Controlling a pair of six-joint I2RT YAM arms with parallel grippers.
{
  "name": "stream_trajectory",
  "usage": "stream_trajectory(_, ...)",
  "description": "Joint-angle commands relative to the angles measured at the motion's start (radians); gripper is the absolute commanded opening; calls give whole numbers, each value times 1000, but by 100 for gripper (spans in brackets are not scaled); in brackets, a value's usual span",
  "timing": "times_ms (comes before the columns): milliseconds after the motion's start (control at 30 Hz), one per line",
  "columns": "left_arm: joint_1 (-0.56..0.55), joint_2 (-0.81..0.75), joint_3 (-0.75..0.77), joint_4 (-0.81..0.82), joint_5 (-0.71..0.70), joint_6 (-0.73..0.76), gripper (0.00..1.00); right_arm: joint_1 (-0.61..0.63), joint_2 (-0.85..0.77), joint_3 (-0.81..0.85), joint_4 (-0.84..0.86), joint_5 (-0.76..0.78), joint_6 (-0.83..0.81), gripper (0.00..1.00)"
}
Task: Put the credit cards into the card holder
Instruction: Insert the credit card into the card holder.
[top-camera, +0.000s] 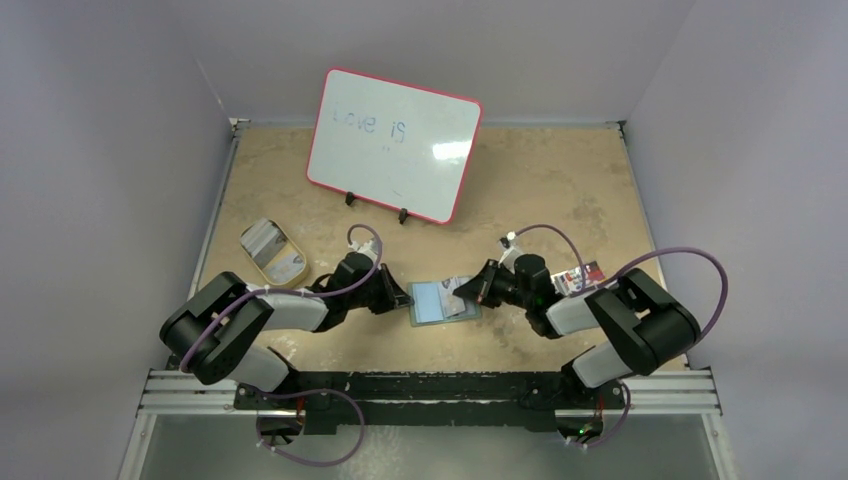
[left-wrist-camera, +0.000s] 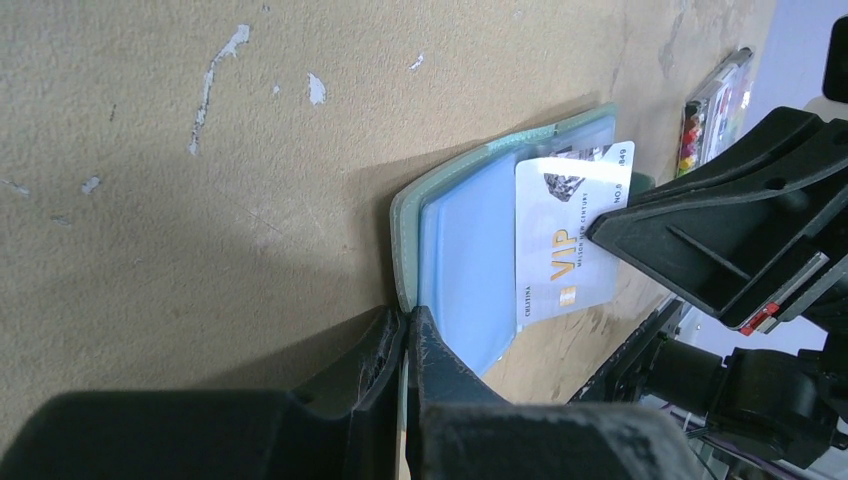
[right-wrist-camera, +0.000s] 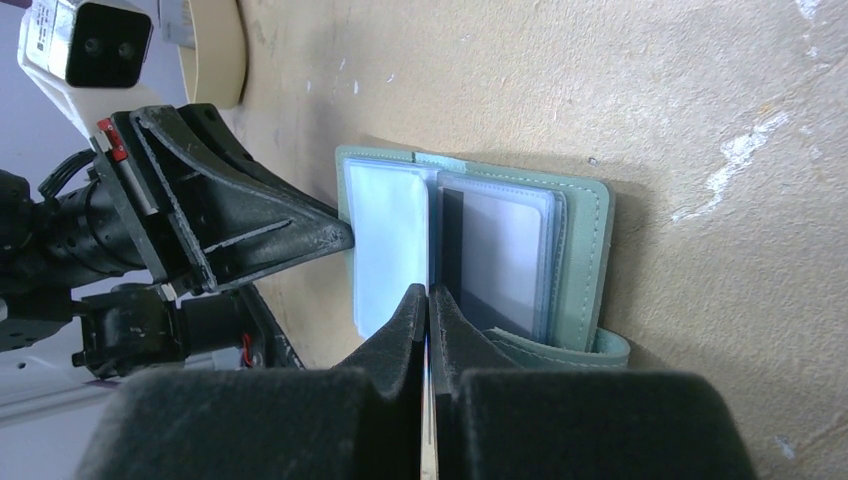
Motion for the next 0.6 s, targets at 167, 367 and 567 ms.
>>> stream_trajectory(167,-5,0,-20,10,-68,-10,0,17,92,-2,147,-50,46,0)
stream_trajectory(367,-6,-8,-11,-3,-76,-13,0,32,109,4,156,-32,56,0)
stream_trajectory(567,-10,-13,-12,-5,-85,-22,0,56,136,20,179,-10,77,0)
